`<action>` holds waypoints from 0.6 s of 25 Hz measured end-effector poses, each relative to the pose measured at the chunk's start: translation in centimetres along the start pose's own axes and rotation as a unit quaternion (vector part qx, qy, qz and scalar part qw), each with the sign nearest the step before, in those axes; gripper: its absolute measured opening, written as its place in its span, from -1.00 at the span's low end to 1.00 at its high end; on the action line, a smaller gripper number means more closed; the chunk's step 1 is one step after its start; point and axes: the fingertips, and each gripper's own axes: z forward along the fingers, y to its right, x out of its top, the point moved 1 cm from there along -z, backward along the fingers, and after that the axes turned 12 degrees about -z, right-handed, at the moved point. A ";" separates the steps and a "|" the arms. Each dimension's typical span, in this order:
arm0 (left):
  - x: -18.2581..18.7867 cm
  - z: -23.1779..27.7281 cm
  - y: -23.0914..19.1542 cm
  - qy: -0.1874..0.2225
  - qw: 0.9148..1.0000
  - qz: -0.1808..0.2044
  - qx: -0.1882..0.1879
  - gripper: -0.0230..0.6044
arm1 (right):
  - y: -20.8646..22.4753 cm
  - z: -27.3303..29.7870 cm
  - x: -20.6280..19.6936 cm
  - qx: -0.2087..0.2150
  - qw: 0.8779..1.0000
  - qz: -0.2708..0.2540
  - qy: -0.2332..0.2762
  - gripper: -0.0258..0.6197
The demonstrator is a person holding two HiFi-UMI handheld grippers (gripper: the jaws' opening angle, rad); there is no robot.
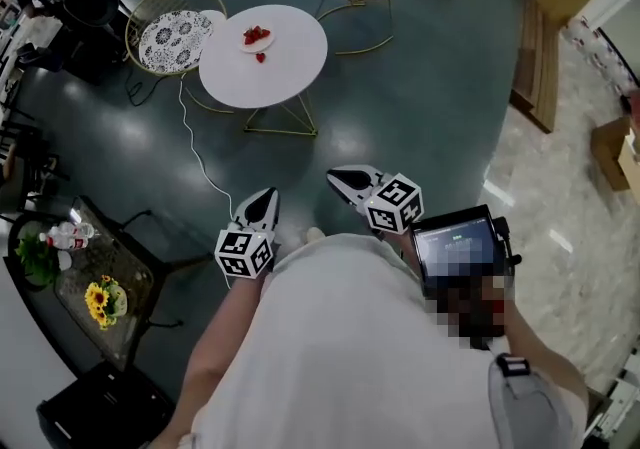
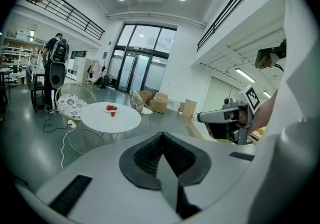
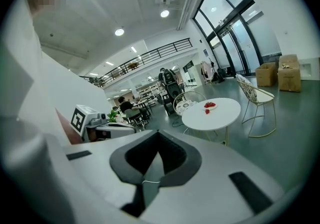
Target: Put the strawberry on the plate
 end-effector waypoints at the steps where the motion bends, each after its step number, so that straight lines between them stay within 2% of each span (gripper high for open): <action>1: 0.2 0.0 -0.4 0.000 1.000 0.001 -0.002 -0.90 | 0.0 0.5 0.2 -0.001 1.000 0.000 0.000 -0.90; 9: 2.3 -0.4 -4.8 0.008 1.000 0.005 0.002 -0.90 | 0.6 4.5 1.8 -0.008 1.000 -0.003 -0.004 -0.90; 15: 2.5 -0.5 -6.2 0.014 1.000 -0.009 0.005 -0.90 | 0.8 5.4 2.2 -0.008 1.000 -0.006 -0.013 -0.90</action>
